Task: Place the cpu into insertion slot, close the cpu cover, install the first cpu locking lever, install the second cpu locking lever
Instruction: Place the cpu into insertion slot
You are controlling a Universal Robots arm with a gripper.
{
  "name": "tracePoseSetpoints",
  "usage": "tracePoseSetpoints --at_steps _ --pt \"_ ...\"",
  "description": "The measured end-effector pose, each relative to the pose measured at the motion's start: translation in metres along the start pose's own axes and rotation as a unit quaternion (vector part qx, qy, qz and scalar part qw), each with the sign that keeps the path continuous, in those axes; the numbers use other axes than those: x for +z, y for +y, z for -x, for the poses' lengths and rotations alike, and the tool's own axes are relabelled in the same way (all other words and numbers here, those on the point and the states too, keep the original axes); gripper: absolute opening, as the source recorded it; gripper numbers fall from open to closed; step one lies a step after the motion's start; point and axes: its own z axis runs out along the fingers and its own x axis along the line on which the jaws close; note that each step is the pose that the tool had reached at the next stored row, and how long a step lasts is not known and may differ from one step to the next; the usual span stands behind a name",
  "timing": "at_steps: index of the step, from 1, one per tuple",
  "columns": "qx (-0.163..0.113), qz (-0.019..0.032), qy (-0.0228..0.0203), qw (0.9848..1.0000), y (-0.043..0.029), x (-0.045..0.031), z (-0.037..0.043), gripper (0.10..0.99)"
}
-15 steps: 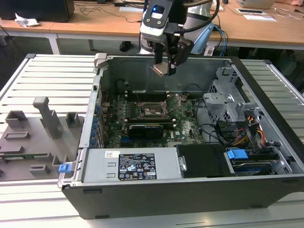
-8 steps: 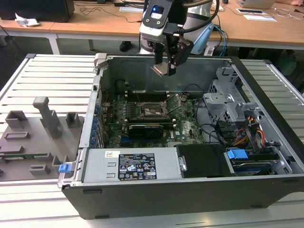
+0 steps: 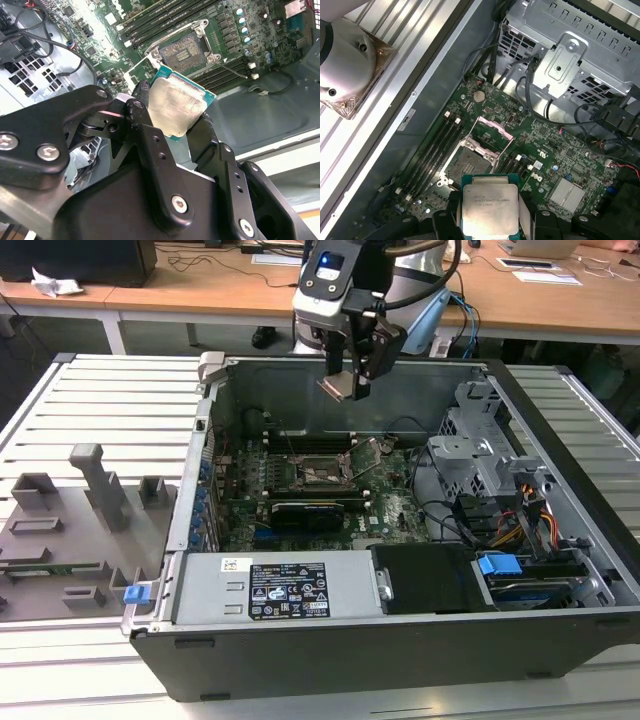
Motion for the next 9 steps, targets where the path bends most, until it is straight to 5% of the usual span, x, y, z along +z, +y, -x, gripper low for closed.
tracePoseSetpoints --at_steps 9 --pt "0.007 0.0000 -0.0007 1.0000 -0.0001 0.0014 0.0000 0.541"
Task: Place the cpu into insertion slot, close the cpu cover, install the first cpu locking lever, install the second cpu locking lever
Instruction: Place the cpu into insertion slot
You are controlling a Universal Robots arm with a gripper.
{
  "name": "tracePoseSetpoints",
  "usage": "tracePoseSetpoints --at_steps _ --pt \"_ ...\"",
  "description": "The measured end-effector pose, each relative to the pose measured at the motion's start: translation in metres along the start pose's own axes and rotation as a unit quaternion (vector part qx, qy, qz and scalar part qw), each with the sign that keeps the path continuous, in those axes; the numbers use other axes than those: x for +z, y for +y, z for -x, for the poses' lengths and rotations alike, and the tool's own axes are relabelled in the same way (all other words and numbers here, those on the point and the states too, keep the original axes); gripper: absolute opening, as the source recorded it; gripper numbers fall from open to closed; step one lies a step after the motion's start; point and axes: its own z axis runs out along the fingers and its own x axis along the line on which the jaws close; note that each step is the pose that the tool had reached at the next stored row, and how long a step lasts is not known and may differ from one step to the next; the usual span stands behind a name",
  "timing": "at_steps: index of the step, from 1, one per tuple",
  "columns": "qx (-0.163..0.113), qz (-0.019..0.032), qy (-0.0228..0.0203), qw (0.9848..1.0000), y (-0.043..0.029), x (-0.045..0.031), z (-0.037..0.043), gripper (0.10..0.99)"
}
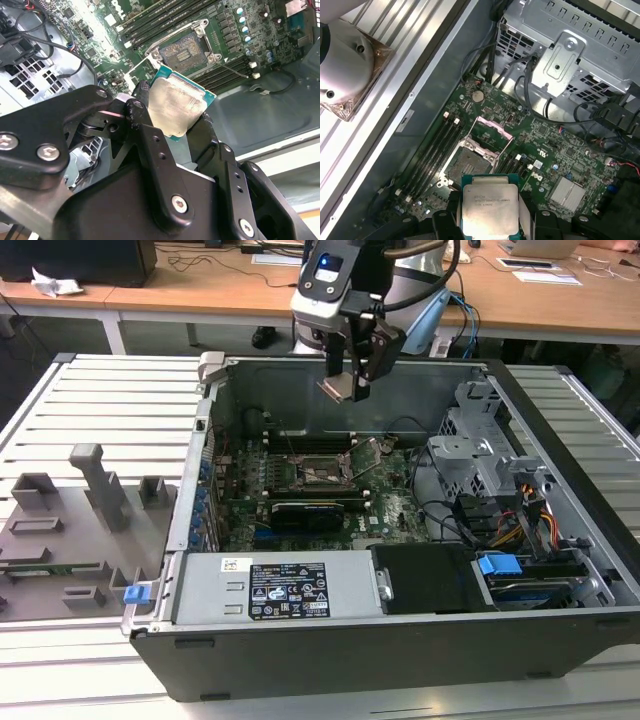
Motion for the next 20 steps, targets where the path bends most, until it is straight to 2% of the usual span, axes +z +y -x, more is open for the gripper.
tracePoseSetpoints --at_steps 8,20 --pt "0.022 0.0003 -0.0022 0.9998 -0.0001 0.0007 0.0000 0.541" --pt "0.041 0.0003 -0.0040 0.9992 -0.0002 0.0024 0.0000 0.541"
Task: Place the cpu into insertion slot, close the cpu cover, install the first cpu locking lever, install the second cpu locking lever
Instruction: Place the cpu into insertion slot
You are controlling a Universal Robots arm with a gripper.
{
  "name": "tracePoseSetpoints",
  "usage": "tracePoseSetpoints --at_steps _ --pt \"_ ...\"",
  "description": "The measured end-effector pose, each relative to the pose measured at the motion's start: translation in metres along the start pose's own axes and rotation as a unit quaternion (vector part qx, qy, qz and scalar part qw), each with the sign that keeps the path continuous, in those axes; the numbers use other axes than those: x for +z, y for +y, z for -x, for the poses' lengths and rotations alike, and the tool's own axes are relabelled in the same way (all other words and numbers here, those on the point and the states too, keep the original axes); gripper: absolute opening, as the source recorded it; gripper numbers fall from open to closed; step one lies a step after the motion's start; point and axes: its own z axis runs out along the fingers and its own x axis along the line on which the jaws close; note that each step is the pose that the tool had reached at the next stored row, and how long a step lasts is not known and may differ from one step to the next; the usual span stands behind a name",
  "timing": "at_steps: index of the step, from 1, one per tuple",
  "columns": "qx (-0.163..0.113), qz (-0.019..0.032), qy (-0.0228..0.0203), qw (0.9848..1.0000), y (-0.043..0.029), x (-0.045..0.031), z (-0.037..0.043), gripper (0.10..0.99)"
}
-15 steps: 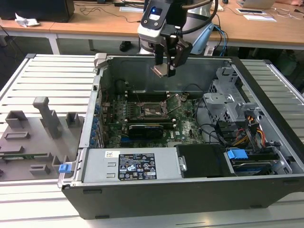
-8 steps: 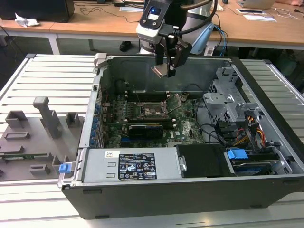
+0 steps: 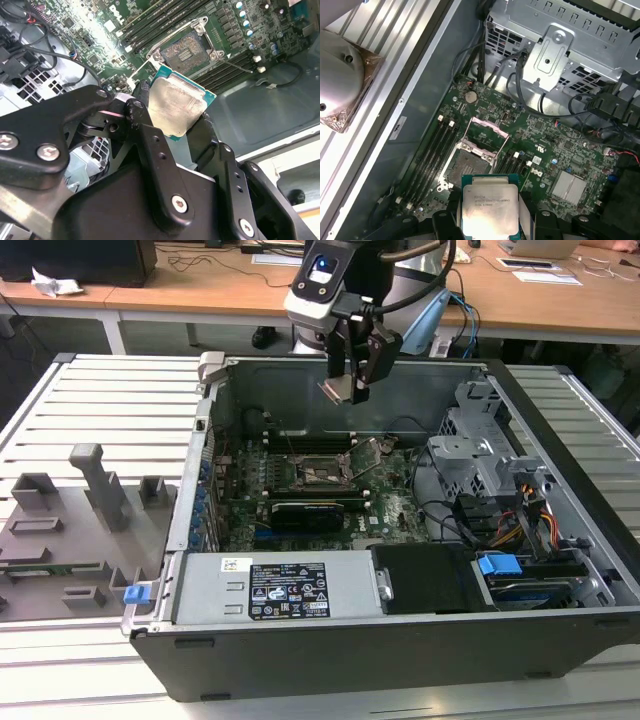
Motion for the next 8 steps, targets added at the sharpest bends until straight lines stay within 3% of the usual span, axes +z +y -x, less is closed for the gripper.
tracePoseSetpoints --at_steps 8 --pt "0.004 -0.0005 0.0000 1.0000 -0.0001 0.0014 0.0000 0.541"
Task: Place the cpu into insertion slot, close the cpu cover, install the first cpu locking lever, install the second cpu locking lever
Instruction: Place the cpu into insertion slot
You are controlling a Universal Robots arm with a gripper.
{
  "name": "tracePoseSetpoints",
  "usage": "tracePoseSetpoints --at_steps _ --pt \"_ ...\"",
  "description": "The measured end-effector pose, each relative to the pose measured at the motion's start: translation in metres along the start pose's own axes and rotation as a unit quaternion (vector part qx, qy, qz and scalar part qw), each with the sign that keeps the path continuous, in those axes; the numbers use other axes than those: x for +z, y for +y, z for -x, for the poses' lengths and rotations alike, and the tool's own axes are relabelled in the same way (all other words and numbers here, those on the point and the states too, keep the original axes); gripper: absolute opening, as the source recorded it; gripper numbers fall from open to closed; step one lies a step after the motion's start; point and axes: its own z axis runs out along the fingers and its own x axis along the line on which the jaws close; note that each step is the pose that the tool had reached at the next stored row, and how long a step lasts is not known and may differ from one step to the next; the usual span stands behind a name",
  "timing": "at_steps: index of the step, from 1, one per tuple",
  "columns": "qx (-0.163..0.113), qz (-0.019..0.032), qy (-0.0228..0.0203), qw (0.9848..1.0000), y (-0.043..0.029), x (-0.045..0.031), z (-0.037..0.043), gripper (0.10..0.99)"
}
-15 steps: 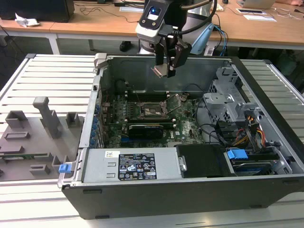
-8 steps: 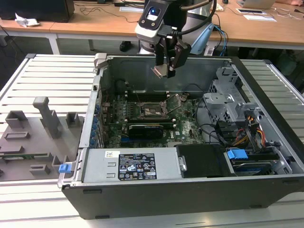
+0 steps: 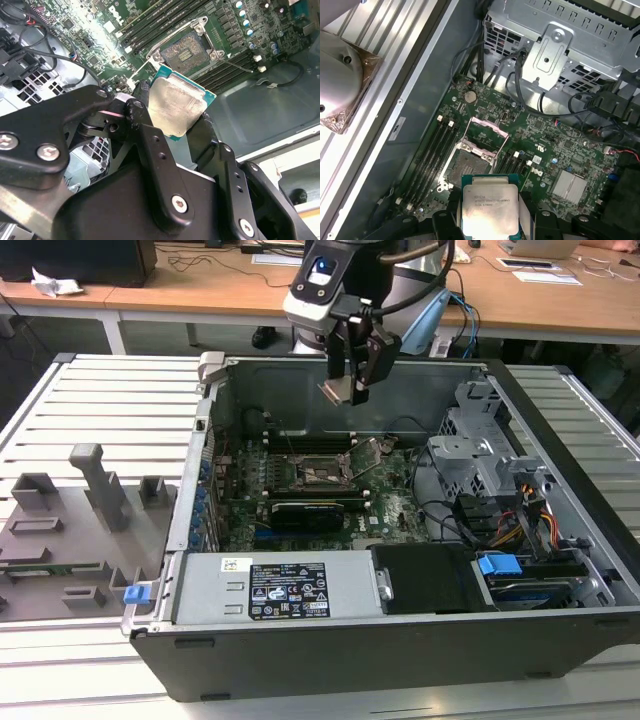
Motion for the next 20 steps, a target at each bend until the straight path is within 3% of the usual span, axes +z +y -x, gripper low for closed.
tracePoseSetpoints --at_steps 20 --pt "0.002 -0.0011 -0.0009 1.0000 -0.0006 0.0067 0.0001 0.541"
